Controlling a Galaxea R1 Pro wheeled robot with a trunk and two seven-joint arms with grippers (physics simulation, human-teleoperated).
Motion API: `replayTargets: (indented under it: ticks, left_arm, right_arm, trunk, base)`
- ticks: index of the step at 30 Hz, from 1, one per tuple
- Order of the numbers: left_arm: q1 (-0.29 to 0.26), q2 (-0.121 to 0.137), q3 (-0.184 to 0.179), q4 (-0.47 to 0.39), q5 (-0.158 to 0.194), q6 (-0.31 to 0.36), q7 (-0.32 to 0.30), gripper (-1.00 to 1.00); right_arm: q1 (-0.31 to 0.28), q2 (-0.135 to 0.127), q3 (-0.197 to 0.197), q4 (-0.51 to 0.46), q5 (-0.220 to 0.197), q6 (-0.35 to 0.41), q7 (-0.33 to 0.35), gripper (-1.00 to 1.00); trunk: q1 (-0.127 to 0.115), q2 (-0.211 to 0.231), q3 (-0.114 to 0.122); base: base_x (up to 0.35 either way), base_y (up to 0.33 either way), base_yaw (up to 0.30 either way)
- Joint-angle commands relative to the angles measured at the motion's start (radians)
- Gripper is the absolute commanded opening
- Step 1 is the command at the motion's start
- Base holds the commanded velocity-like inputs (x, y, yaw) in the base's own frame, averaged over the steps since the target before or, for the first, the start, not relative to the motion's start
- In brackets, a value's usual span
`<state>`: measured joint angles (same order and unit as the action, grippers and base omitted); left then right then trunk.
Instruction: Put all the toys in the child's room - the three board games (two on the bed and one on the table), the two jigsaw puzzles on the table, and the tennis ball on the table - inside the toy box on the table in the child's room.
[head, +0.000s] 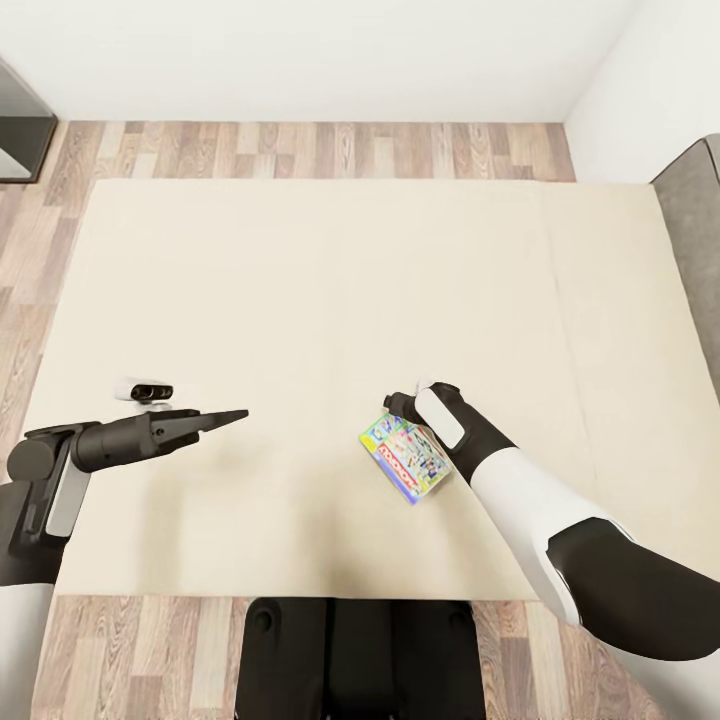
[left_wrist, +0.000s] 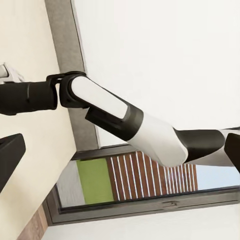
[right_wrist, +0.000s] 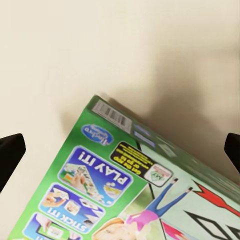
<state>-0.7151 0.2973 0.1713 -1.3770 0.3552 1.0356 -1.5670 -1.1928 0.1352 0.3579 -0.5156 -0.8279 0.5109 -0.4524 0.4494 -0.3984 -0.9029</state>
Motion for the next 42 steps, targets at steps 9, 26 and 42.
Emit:
replayTargets:
  ticks: [9,26,42]
  left_arm:
    - [0.0,0.001,-0.002,0.0,0.001,0.011,-0.004,1.0]
    - [0.0,0.0,-0.021,0.001,-0.001,0.011,-0.004,1.0]
    - [0.0,0.001,-0.026,0.001,-0.005,0.011,-0.004,1.0]
  right_arm:
    - [-0.001,0.002,0.01,-0.004,-0.01,-0.001,-0.009,1.0]
    - [-0.001,0.001,0.01,-0.024,-0.008,0.0,-0.009,1.0]
    - [-0.001,0.002,0.006,-0.024,-0.011,0.005,-0.009,1.0]
  trunk:
    - [0.001,-0.002,-0.003]
    - [0.001,-0.002,-0.003]
    - [0.001,-0.002,-0.005]
  base:
    - [0.0,0.0,0.0]
    - [0.0,0.0,0.0]
    - [0.0,0.0,0.01]
